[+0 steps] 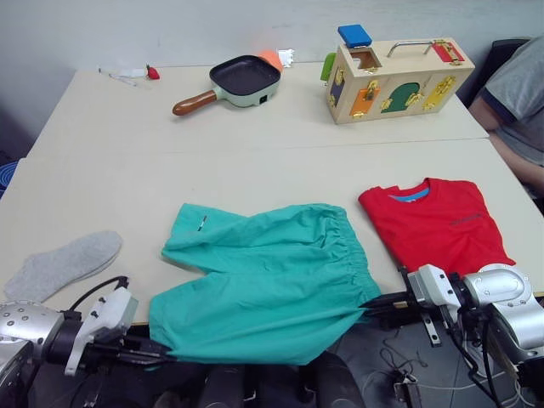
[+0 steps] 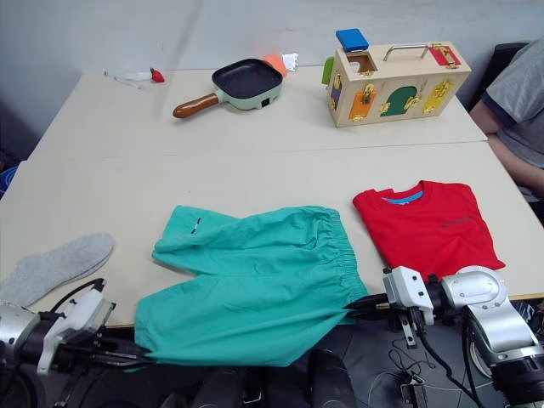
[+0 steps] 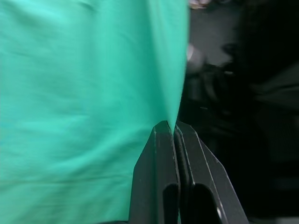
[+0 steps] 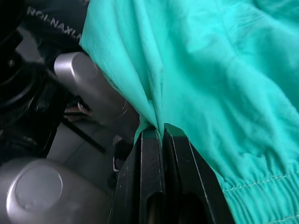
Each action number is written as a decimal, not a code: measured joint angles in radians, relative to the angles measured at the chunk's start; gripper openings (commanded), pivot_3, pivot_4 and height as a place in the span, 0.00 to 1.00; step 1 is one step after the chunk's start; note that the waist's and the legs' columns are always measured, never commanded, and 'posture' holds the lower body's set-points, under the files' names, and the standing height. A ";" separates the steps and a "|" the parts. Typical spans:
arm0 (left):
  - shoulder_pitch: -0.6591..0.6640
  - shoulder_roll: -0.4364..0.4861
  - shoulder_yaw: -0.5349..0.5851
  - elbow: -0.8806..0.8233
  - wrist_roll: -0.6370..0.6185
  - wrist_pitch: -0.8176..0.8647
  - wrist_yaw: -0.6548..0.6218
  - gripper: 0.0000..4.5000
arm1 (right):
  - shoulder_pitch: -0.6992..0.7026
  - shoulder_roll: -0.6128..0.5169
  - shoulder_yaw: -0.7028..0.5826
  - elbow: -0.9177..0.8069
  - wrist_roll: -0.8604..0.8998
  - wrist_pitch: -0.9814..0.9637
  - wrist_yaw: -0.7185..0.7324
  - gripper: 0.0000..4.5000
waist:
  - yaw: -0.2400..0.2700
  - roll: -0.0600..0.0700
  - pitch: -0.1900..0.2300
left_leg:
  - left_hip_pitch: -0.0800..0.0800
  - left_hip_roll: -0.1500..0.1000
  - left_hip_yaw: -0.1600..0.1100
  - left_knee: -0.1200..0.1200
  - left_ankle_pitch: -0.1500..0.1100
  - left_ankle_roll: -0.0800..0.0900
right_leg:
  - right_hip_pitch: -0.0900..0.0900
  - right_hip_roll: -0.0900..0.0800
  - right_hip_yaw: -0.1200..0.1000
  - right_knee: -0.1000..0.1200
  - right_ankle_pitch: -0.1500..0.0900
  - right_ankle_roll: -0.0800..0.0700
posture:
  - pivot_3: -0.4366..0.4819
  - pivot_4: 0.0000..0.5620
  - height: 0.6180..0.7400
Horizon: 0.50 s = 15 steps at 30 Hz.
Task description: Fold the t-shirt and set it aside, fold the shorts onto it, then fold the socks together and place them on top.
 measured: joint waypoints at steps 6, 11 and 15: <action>-0.810 -0.124 -0.112 0.501 0.162 -0.129 0.257 0.01 | -0.570 0.170 -0.063 0.313 -0.051 -0.065 -0.204 0.00 | 0.003 -0.003 0.004 | -0.005 -0.001 0.002 0.002 0.008 0.000 | -0.005 0.001 -0.002 0.004 0.008 0.000 | 0.48 0.27 1.00; -1.414 -0.179 -0.139 0.891 0.325 -0.386 0.526 0.01 | -1.056 0.258 -0.128 0.669 -0.222 -0.340 -0.547 0.00 | -0.005 -0.004 0.004 | -0.022 -0.003 0.007 -0.002 0.014 0.008 | -0.025 0.009 -0.009 0.010 0.010 -0.002 | 0.48 0.27 1.00; -1.630 -0.184 -0.134 1.069 0.353 -0.651 0.575 0.01 | -1.228 0.263 -0.163 0.860 -0.305 -0.546 -0.713 0.00 | -0.018 -0.005 0.003 | -0.021 -0.003 0.006 -0.007 0.007 0.011 | -0.028 0.008 -0.028 0.011 0.010 -0.001 | 0.48 0.27 1.00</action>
